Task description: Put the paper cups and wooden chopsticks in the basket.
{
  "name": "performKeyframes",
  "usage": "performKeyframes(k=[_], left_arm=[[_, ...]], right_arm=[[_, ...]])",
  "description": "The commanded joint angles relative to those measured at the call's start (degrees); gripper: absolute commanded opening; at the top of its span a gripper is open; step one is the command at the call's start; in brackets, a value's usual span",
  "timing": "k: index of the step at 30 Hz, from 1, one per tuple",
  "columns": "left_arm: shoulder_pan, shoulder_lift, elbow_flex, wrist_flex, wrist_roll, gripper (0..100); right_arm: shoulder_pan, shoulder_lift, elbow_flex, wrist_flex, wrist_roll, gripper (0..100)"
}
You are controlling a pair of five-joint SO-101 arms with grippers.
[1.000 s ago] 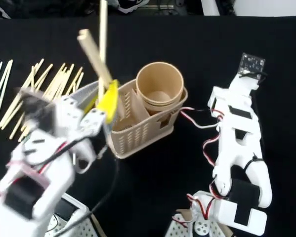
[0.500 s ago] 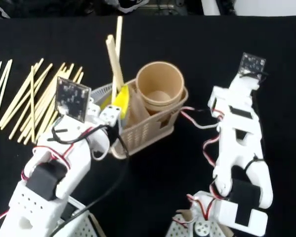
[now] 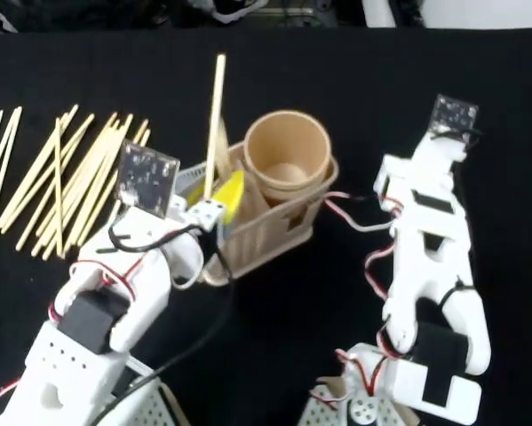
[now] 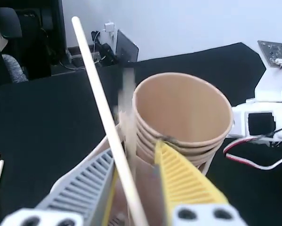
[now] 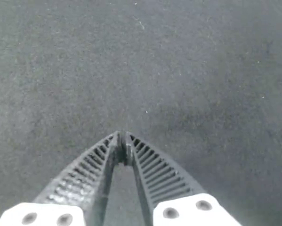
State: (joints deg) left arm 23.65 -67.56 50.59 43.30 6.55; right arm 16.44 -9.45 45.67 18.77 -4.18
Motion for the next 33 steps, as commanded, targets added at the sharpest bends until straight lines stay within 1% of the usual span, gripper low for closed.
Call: performKeyframes(k=[1, 12, 16, 17, 22, 28, 33], left_arm=[[-0.48, -0.62, -0.75, 0.97, -0.53, 14], [-0.48, -0.62, -0.75, 0.79, -0.09, 14], [-0.66, -0.70, -1.54, -0.26, -0.35, 2], [-0.75, -0.70, -1.63, -0.62, -0.09, 4], [-0.92, -0.70, -2.59, -3.16, -0.09, 3], [-1.01, -0.79, -6.81, -2.73, -0.09, 3], [-0.57, -7.12, -6.73, -2.81, 0.00, 3]], right_arm=[[-0.79, -0.13, -0.48, -1.14, 0.44, 1.5], [-0.88, -0.13, -0.48, -1.14, 0.44, 1.5], [-0.88, -0.13, -0.48, -1.14, 0.44, 1.5], [-0.88, -0.13, -0.48, -1.14, 0.44, 1.5], [-0.88, -0.13, -0.48, -1.14, 0.44, 1.5], [-0.88, -0.13, -0.48, -1.14, 0.44, 1.5], [-0.88, -0.13, -0.48, -1.14, 0.44, 1.5]])
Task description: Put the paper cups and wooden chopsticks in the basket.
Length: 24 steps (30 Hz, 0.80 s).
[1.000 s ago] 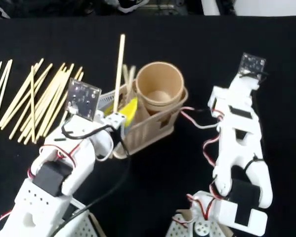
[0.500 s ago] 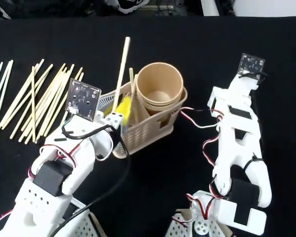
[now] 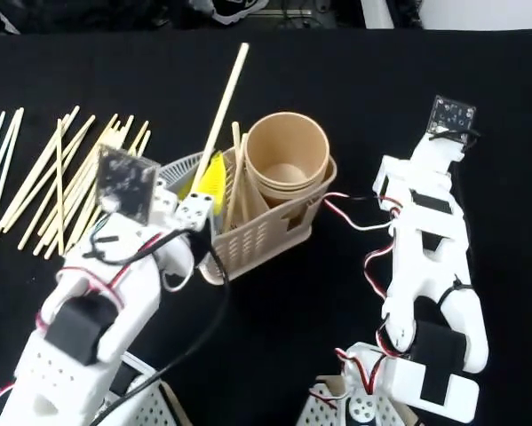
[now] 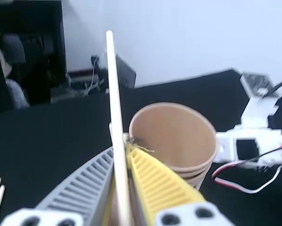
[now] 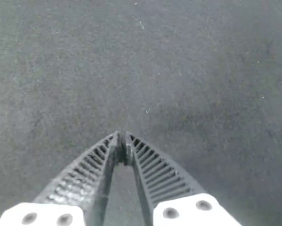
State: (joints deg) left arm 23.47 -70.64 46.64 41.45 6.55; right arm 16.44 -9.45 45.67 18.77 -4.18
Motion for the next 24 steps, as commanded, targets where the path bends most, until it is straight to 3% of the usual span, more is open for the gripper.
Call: performKeyframes(k=[1, 6, 10, 17, 20, 24], left_arm=[[-0.40, -6.24, -2.42, -0.97, 0.00, 3], [-2.51, -20.04, 0.40, -0.44, -2.11, 3], [-6.81, -30.24, 1.01, 4.84, -6.51, 3], [-27.30, -30.68, 3.30, 20.22, -6.33, 3], [-32.84, -25.85, 9.89, 18.02, -6.42, 3], [-34.51, -17.32, 20.88, 7.03, -6.77, 3]], right_arm=[[-0.88, -0.13, -0.48, -1.23, 0.44, 1.5], [-0.88, -0.13, -0.48, -1.23, 0.44, 1.5], [-0.88, -0.13, -0.48, -1.23, 0.44, 1.5], [-0.97, -0.13, -0.48, -1.23, 0.44, 1.5], [-0.97, -0.13, -0.48, -1.23, 0.44, 1.5], [-0.97, -0.13, -0.40, -1.23, 0.44, 1.5]])
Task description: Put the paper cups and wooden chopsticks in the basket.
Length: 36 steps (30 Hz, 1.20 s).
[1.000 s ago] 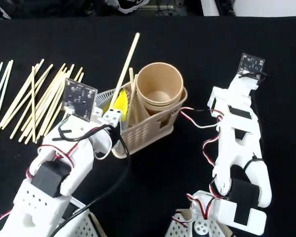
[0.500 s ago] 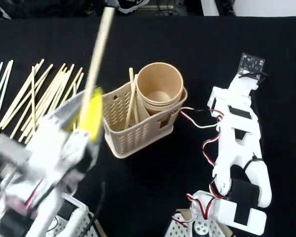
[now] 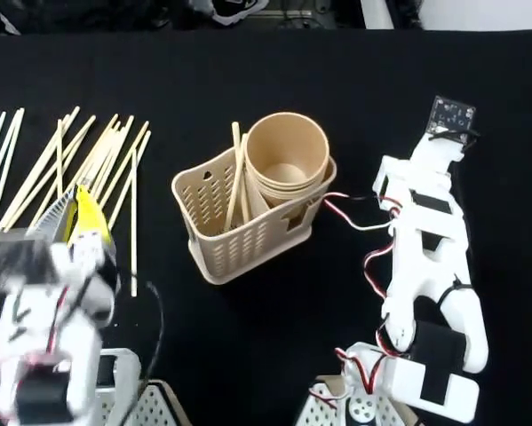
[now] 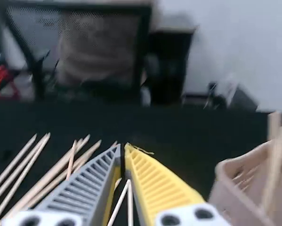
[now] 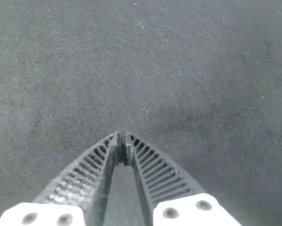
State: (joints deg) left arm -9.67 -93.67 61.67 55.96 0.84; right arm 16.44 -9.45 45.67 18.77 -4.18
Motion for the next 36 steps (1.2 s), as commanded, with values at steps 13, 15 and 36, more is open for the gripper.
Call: performKeyframes(k=[13, 15, 36], left_arm=[[-9.45, 50.64, -18.51, -0.18, -8.09, 3], [-9.98, 58.73, -24.48, 2.11, -8.35, 3], [-12.44, 111.74, -82.77, 37.10, -14.86, 20]], right_arm=[[-0.88, -0.13, -0.31, -1.23, 0.44, 1.5], [-0.88, -0.13, -0.31, -1.23, 0.44, 1.5], [-0.88, -0.13, -0.22, -1.23, 0.44, 1.5]])
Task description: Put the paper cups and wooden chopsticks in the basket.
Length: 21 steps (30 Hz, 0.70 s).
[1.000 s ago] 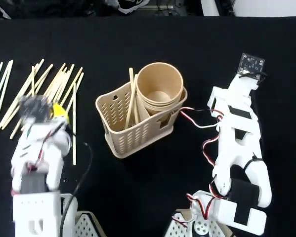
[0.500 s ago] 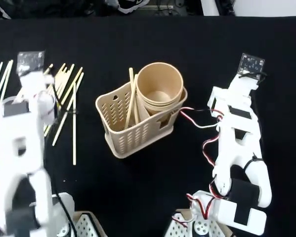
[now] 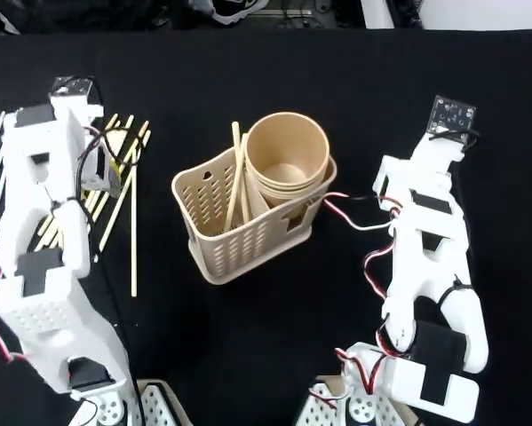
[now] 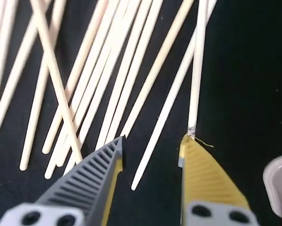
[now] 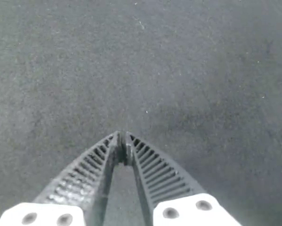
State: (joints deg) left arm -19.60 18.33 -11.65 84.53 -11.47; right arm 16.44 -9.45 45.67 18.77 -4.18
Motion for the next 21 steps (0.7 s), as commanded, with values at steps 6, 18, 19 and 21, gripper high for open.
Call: performKeyframes(k=[6, 18, 19, 21], left_arm=[[-19.74, -0.35, -18.15, 16.26, -9.85, 20], [-62.37, 0.44, -21.32, 12.31, -34.29, 20], [-64.92, 0.44, -21.58, 10.55, -34.99, 20], [-68.18, 0.53, -21.32, 5.80, -35.52, 20]], right_arm=[[-0.97, -0.13, -0.22, -1.23, 0.53, 1.5], [-0.97, -0.13, -0.31, -1.23, 0.53, 1.5], [-0.97, -0.13, -0.31, -1.23, 0.53, 1.5], [-0.97, -0.13, -0.31, -1.23, 0.53, 1.5]])
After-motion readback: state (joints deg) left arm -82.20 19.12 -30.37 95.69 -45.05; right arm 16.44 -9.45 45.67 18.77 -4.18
